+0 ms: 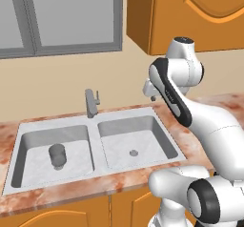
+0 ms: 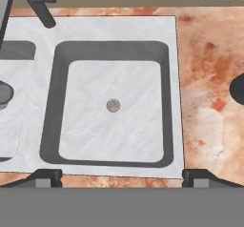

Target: Move any existing items from the left basin to the right basin for drying. Then move the measuring cup from the counter to the left basin of the sink for washing.

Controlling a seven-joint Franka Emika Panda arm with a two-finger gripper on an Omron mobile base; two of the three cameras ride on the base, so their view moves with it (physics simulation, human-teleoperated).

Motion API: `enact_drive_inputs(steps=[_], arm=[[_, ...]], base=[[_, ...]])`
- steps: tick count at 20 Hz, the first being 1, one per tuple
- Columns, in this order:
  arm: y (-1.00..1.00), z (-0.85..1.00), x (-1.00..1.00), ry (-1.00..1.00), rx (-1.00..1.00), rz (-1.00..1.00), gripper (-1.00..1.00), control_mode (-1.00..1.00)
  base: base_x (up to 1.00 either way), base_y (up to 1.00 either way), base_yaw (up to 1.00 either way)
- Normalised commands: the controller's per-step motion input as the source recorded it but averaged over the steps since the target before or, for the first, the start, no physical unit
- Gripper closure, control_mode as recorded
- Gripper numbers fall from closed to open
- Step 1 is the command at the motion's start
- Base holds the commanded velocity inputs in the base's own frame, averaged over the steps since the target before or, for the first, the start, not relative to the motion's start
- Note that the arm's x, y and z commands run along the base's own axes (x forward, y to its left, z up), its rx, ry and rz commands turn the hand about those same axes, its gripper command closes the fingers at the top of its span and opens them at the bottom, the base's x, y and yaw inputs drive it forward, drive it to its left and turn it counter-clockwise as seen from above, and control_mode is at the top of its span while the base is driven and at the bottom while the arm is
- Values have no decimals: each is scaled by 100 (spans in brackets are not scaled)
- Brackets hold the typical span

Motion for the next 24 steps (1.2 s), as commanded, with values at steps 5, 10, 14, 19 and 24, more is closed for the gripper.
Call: enact_drive_inputs(steps=[5, 10, 14, 19, 24], arm=[[0, 0, 0, 0, 0, 0, -100, 100], [0, 0, 0, 0, 0, 0, -100, 100], [0, 0, -8, 0, 0, 0, -100, -100], [12, 0, -23, 0, 0, 0, -100, -100], [24, 0, -27, 0, 0, 0, -100, -100]], base=[[0, 0, 0], [-1, 0, 0], [-2, 0, 0], [0, 0, 0], [0, 0, 0]])
